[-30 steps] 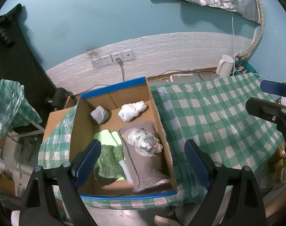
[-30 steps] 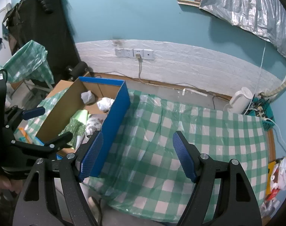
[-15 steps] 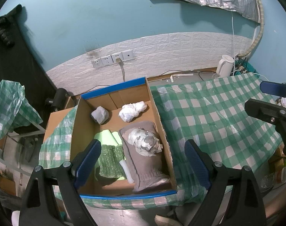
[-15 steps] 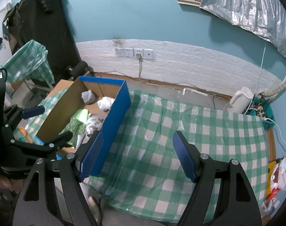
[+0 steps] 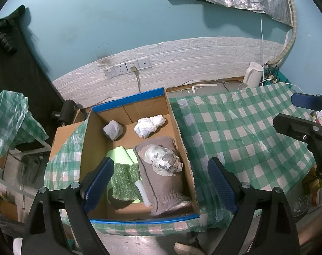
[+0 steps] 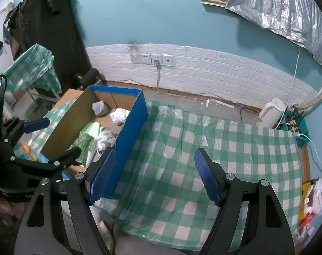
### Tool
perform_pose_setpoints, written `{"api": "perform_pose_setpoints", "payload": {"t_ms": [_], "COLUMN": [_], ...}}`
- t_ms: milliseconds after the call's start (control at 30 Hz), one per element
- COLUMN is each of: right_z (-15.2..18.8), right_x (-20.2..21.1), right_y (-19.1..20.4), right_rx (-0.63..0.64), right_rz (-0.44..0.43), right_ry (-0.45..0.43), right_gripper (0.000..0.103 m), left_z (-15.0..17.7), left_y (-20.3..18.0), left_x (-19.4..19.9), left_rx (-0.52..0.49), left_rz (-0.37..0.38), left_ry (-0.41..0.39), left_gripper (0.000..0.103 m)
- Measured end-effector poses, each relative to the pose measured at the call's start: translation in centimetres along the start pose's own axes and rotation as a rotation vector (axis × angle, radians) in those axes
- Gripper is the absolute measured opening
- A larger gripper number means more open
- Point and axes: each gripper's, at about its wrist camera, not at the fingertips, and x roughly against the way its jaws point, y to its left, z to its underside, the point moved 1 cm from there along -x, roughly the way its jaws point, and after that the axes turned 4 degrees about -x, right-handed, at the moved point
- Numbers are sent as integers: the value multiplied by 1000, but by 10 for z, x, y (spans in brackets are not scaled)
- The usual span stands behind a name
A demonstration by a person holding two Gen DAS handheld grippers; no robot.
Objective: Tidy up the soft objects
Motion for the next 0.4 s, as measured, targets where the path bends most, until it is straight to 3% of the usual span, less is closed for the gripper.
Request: {"api": "perform_pose_setpoints", "payload": {"t_ms": [400], "right_z": [0], "right_x": [1], "right_y": [0], "right_rx": [-2], "right_rz": [1], "right_ry": [0], "right_gripper": [76], "left_z": [0], "left_y": [-1], "left_x": [0], "left_rx": [-2], "left_rz": [-5], "left_ry": [1], "left_gripper": [91]}}
